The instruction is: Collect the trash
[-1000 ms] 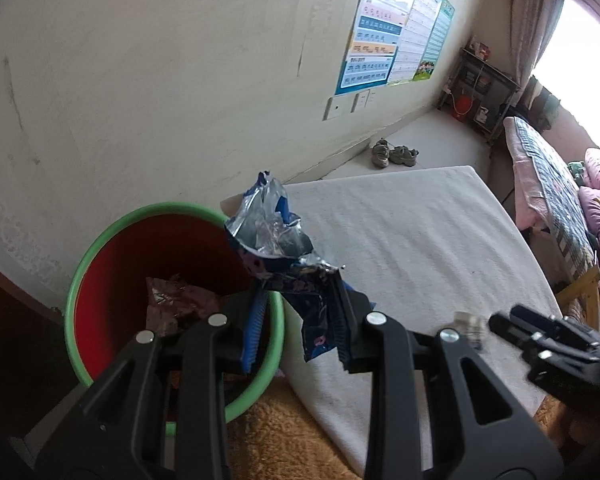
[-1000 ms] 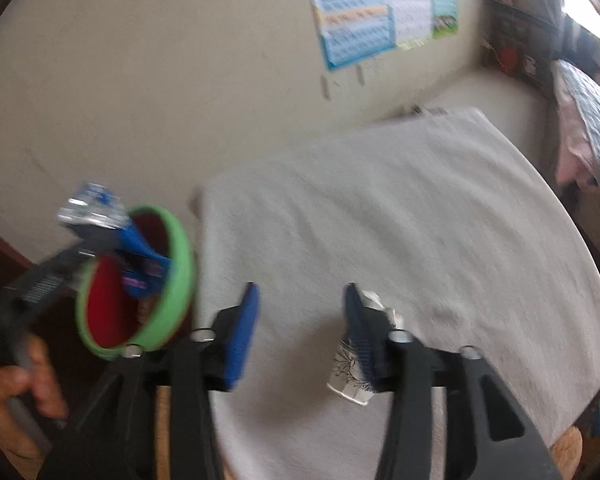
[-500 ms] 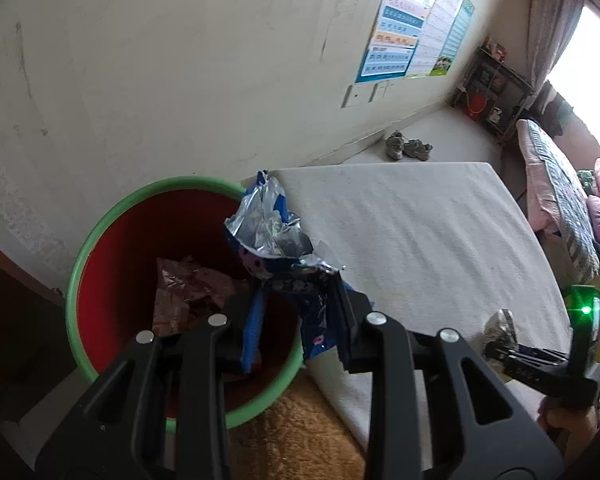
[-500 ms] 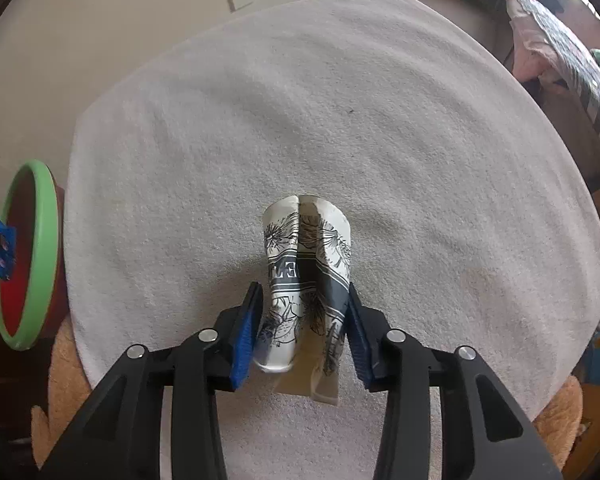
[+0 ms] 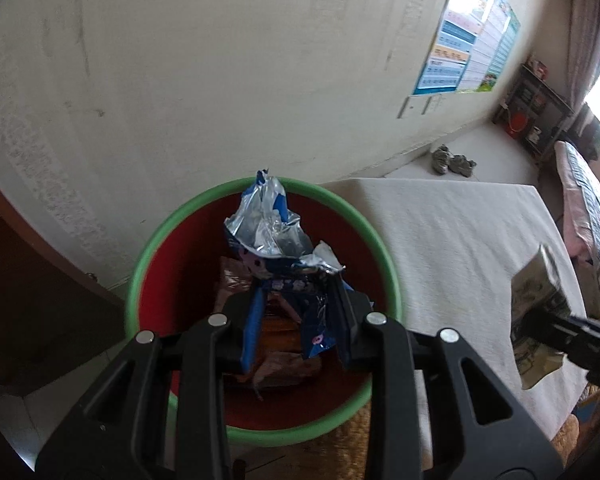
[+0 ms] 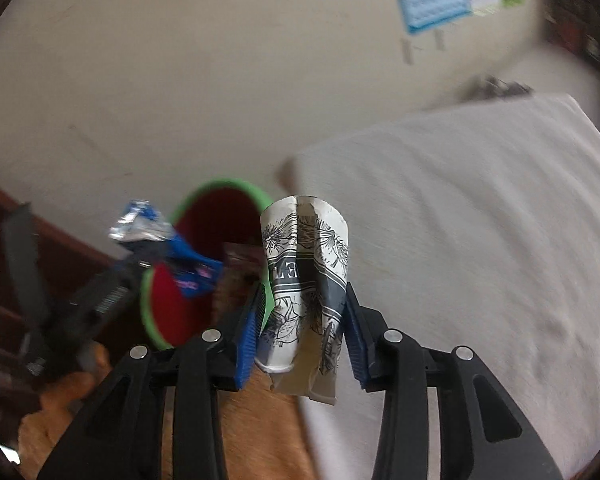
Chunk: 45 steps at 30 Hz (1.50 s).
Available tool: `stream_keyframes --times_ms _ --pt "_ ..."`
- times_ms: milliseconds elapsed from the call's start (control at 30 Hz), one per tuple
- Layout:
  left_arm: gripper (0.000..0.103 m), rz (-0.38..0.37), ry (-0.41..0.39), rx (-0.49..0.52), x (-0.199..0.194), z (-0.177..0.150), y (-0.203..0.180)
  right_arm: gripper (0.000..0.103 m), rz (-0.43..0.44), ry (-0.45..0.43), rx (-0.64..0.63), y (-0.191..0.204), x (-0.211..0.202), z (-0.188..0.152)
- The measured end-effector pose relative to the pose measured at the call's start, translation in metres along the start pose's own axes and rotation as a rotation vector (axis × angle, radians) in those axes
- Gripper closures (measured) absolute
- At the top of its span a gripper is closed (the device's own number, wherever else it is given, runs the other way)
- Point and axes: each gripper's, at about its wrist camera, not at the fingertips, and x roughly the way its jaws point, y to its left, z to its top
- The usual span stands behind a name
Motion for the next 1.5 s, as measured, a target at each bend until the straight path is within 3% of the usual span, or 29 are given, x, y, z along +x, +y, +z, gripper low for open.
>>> stream_keyframes --times_ms 333,600,700,767,800,833,967,1000,1200,1367,1500 --pt "0.074 0.042 0.007 -0.031 0.009 0.007 0.022 0.065 0.034 0.002 -0.178 0.064 0.015 0.031" --pt "0.074 0.054 0.022 -0.047 0.015 0.006 0.033 0.065 0.037 -0.003 -0.214 0.085 0.014 0.025" --pt "0.074 0.065 0.023 -0.058 0.016 0.006 0.033 0.060 0.030 -0.004 -0.224 0.091 0.018 0.027" --pt "0.069 0.065 0.023 -0.075 0.016 0.007 0.035 0.046 0.033 -0.008 -0.225 0.093 0.020 0.029" --pt "0.061 0.068 0.021 -0.078 0.015 0.007 0.035 0.040 0.028 -0.020 -0.224 0.093 0.020 0.030" --pt "0.053 0.072 0.016 -0.077 0.014 0.008 0.035 0.039 0.027 -0.034 -0.225 0.091 0.018 0.031" --pt "0.040 0.076 -0.013 -0.086 0.008 0.010 0.029 0.038 0.006 -0.067 -0.209 0.080 0.006 0.026" --pt "0.033 0.066 -0.018 -0.092 0.006 0.010 0.028 0.037 0.001 -0.084 -0.201 0.075 -0.001 0.024" --pt "0.006 -0.054 -0.114 -0.017 -0.019 0.017 -0.024 0.022 -0.129 -0.256 -0.106 0.013 -0.068 0.002" --pt "0.006 -0.197 -0.236 0.098 -0.052 0.024 -0.096 0.007 -0.307 -0.418 -0.037 -0.031 -0.142 -0.024" --pt "0.006 -0.285 -0.323 0.191 -0.079 0.023 -0.158 0.007 -0.465 -0.514 -0.003 -0.056 -0.189 -0.042"
